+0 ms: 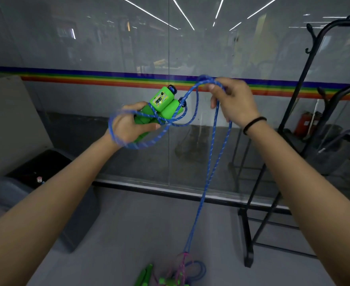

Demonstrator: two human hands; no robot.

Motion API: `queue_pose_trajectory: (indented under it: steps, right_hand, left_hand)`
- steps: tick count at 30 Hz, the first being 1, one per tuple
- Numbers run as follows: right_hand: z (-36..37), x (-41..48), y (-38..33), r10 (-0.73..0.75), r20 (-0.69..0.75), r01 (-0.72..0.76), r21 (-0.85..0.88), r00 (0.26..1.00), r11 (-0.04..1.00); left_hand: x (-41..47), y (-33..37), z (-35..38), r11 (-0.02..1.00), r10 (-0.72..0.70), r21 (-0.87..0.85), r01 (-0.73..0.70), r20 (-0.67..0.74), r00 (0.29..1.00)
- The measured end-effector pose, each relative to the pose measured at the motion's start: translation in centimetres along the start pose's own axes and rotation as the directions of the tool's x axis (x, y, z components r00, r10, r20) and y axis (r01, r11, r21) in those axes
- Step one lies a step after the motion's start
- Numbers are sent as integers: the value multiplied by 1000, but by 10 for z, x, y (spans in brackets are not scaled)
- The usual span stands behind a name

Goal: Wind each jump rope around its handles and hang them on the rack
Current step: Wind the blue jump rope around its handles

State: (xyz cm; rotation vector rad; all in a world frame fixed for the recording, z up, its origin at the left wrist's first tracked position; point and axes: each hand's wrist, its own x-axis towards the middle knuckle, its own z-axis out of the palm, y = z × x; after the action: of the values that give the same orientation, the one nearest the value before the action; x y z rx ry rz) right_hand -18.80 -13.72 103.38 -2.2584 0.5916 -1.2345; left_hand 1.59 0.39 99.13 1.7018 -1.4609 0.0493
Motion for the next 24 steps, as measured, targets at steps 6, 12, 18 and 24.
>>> queue_pose_trajectory:
  steps: [6, 12, 18, 24]
  right_hand:
    - [-2, 1, 7, 85, 131, -85, -4, 988, 996]
    - [2, -14, 28, 260, 192, -261, -17, 947, 965]
    - [15, -56, 87, 679, 440, -259, -693, 588, 673]
    - [57, -115, 132, 822, 560, 98, -828, 107, 552]
  left_hand:
    - [0, -1, 0, 999, -36, 33, 37, -45, 998]
    - [0, 4, -3, 998, -36, 42, 37, -17, 999]
    - [-1, 7, -5, 998, -68, 10, 68, -5, 998]
    - [0, 14, 2, 996, -89, 41, 84, 146, 985]
